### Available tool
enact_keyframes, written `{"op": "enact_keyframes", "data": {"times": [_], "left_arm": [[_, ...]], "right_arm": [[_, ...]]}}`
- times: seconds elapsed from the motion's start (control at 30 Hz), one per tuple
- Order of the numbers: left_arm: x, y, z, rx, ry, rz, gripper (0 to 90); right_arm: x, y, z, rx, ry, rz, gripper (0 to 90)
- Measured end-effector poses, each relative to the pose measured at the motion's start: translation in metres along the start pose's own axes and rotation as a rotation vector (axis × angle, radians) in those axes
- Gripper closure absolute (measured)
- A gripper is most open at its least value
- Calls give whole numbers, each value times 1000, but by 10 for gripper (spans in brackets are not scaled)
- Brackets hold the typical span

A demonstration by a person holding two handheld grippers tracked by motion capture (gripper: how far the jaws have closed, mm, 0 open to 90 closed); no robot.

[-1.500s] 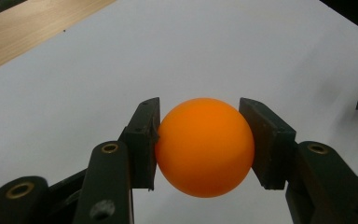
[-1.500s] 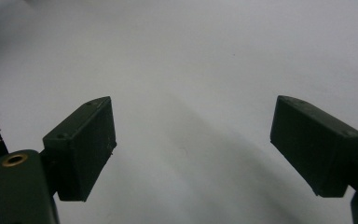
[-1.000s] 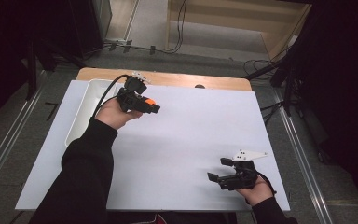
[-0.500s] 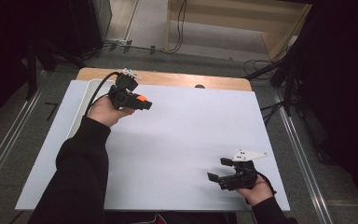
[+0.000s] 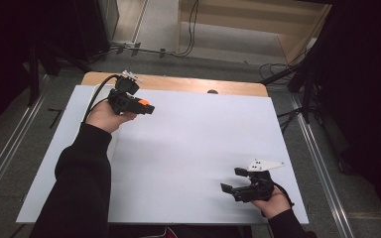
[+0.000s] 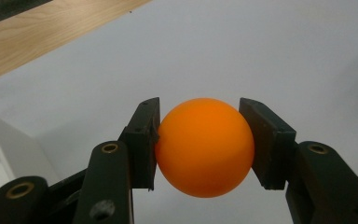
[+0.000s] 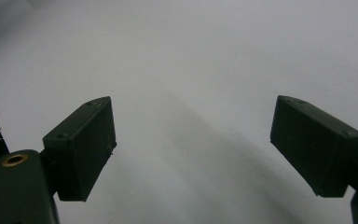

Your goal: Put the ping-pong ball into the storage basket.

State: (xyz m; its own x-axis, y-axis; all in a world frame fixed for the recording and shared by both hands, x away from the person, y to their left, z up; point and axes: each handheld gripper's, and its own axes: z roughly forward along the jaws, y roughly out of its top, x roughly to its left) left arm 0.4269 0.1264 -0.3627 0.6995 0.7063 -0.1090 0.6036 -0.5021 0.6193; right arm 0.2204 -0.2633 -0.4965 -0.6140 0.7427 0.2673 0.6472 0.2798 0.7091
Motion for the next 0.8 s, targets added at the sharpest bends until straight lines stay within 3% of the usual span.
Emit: {"op": "enact_keyframes", "data": {"times": [0.8], "left_arm": [[22, -8, -7, -3, 49, -55, 508]], "right_arm": [[0, 0, 0, 0, 1, 0, 129]]}}
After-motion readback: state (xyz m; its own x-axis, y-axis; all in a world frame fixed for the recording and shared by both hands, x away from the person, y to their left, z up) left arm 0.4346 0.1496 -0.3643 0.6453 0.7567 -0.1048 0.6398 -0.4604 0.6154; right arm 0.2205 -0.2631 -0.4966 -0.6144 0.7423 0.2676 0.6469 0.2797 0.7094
